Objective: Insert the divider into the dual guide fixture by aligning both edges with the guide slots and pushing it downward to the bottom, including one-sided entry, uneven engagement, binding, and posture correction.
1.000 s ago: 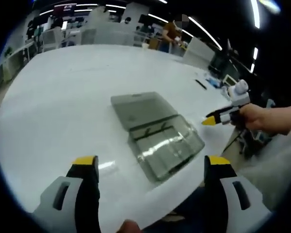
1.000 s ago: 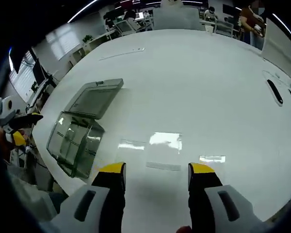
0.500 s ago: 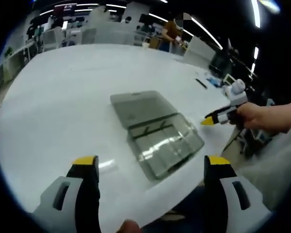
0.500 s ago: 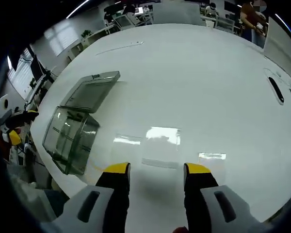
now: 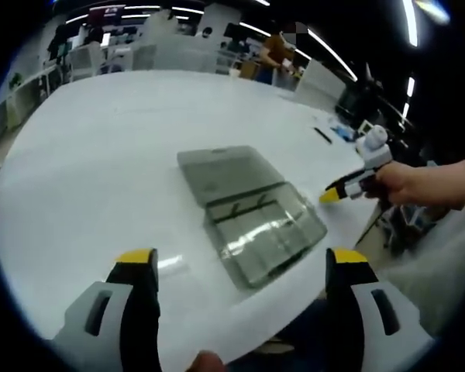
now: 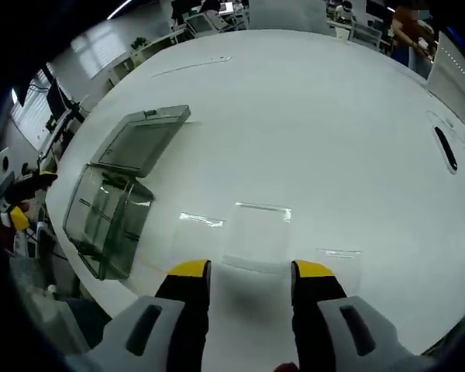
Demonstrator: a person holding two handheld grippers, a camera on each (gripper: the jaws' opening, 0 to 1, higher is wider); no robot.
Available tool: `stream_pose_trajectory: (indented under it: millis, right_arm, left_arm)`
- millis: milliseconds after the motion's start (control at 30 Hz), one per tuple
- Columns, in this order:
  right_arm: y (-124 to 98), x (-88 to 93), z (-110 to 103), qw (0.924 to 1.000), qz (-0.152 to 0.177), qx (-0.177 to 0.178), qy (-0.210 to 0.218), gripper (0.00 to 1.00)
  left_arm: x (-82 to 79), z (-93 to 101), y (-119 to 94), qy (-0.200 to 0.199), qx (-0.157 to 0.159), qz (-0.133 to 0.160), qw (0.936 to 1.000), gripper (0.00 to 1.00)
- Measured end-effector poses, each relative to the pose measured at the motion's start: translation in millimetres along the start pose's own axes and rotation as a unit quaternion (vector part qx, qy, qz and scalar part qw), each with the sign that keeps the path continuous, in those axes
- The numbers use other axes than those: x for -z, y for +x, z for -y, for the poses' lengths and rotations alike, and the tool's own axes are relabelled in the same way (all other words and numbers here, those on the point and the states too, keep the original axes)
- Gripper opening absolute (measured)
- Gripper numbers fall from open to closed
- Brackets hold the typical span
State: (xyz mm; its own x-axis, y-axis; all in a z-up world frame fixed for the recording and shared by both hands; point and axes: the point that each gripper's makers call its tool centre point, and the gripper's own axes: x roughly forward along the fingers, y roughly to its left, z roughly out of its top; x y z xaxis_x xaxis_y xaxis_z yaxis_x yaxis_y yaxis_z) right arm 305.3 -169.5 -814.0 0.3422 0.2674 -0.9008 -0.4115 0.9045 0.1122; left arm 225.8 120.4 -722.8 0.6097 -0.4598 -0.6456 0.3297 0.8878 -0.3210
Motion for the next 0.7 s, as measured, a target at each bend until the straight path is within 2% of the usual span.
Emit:
stream_pose_trajectory:
  millis: [400, 700]
  right_arm:
    - [5.2, -1.8, 0.2, 0.9997, -0.020, 0.015, -0.005, 0.35]
    - [7.0, 0.1, 1.7, 0.9980, -0.043, 0.042, -0.019, 0.33]
  left_arm:
    - [1.0, -6.2, -0.1, -0.008, -0.003, 0.002, 1.0000, 0.86]
    - [-0.3, -8.6, 0.1, -0.009, -0.004, 0.002, 0.9999, 0.86]
